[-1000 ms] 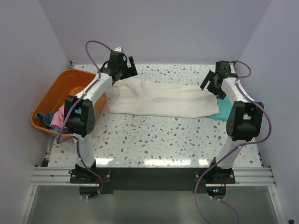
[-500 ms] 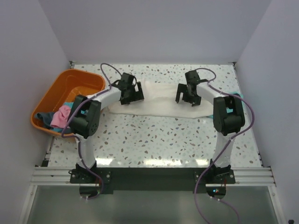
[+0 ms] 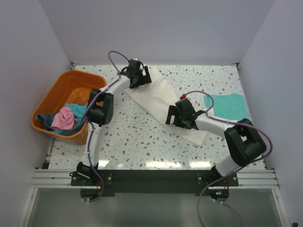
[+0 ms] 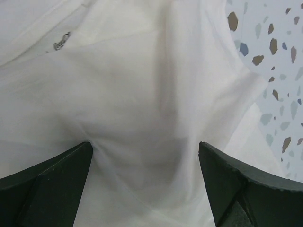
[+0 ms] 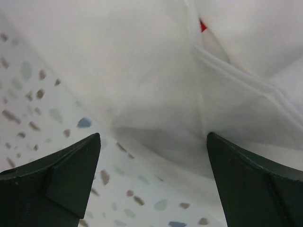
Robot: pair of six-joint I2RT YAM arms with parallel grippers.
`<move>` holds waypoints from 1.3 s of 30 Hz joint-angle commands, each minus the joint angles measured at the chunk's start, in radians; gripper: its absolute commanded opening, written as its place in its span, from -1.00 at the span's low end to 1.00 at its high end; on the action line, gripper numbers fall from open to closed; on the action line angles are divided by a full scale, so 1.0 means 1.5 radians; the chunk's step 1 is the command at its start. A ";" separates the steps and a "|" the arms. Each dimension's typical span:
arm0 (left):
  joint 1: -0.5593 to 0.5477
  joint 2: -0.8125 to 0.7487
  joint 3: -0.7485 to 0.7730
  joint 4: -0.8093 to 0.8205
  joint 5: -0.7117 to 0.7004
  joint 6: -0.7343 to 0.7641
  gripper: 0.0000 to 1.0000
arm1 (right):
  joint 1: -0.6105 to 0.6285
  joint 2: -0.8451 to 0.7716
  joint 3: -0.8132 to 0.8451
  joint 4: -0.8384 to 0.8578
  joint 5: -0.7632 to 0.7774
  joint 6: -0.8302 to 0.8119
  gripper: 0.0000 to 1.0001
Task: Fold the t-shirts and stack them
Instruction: Fold the tshirt
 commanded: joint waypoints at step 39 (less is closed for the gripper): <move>0.060 0.058 0.214 0.082 0.142 -0.134 1.00 | 0.323 -0.162 0.074 -0.100 -0.005 0.040 0.97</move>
